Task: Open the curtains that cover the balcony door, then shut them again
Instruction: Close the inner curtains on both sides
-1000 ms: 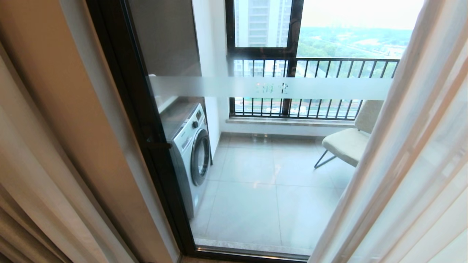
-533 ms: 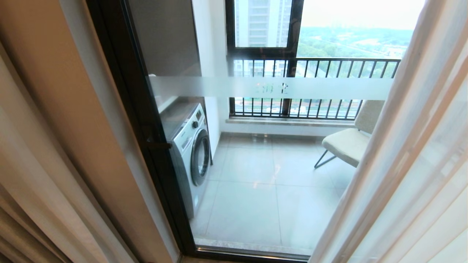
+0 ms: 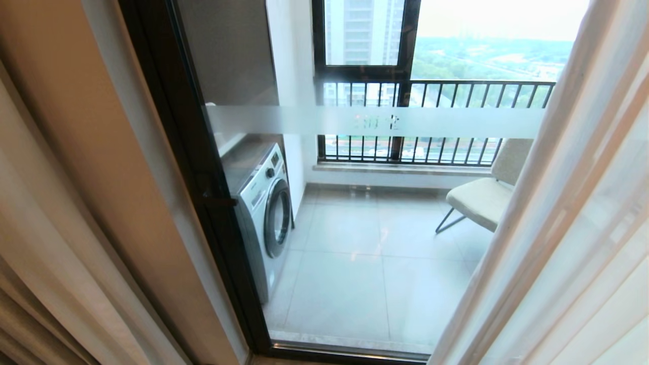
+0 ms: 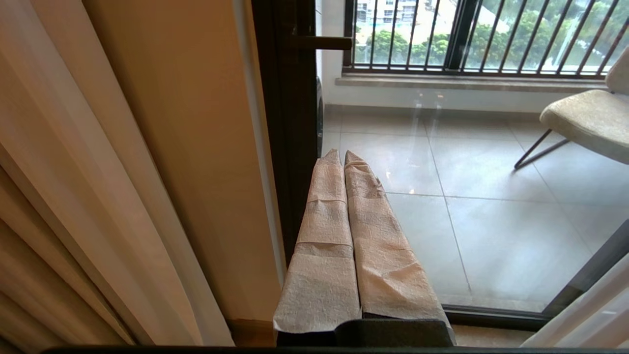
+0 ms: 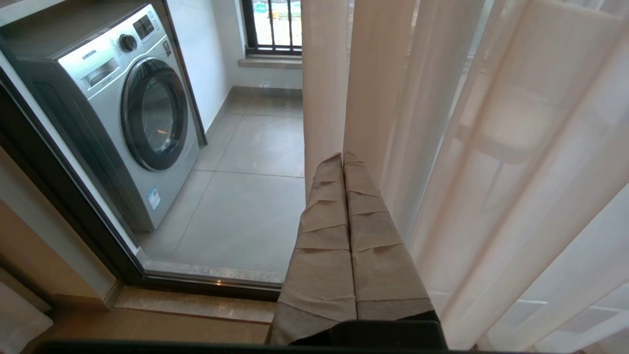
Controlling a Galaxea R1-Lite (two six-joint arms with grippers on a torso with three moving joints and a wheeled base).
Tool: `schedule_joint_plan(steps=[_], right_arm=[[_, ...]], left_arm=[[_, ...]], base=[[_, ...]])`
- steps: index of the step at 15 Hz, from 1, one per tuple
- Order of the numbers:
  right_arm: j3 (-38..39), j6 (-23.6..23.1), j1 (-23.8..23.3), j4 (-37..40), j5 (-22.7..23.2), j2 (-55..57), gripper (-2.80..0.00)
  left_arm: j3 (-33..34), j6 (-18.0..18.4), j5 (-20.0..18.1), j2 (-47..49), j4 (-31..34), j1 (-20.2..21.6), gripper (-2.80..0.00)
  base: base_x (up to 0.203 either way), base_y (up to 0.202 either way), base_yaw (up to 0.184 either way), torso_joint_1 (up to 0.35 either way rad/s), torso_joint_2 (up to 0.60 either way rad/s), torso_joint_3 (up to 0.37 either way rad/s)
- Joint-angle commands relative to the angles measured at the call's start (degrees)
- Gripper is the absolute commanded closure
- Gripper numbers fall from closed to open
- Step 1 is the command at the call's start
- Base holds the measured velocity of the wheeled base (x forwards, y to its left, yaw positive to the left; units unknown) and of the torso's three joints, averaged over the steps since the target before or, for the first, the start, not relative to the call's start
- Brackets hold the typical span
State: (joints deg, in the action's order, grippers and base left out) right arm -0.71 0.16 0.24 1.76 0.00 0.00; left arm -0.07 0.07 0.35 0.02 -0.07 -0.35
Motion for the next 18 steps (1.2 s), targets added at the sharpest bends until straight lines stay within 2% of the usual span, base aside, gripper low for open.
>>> schedule_joint_plan(steps=[1,4,13,18], right_arm=[[0.00,0.02,0.02,0.00,0.00,0.01,0.00],[0.00,0.02,0.02,0.00,0.00,0.09,0.00],[0.00,0.02,0.02,0.00,0.00,0.03,0.00],[0.00,0.02,0.02,0.00,0.00,0.03,0.00]], left_arm=[[-0.01,0.01,0.00,-0.02,-0.01,0.00,0.00],[-0.01,0.01,-0.09,-0.02,-0.01,0.00,0.00],[0.03,0.10,0.05,-0.02,-0.01,0.00,0.00],[-0.01,0.01,0.00,-0.02,-0.01,0.00,0.00]], base=[[0.000,0.000,0.000,0.000,0.00,0.000],[0.002,0.063,-0.003,-0.003,0.00,0.002],[0.000,0.184,0.000,0.003,0.00,0.003],[0.000,0.018,-0.001,0.000,0.00,0.000]])
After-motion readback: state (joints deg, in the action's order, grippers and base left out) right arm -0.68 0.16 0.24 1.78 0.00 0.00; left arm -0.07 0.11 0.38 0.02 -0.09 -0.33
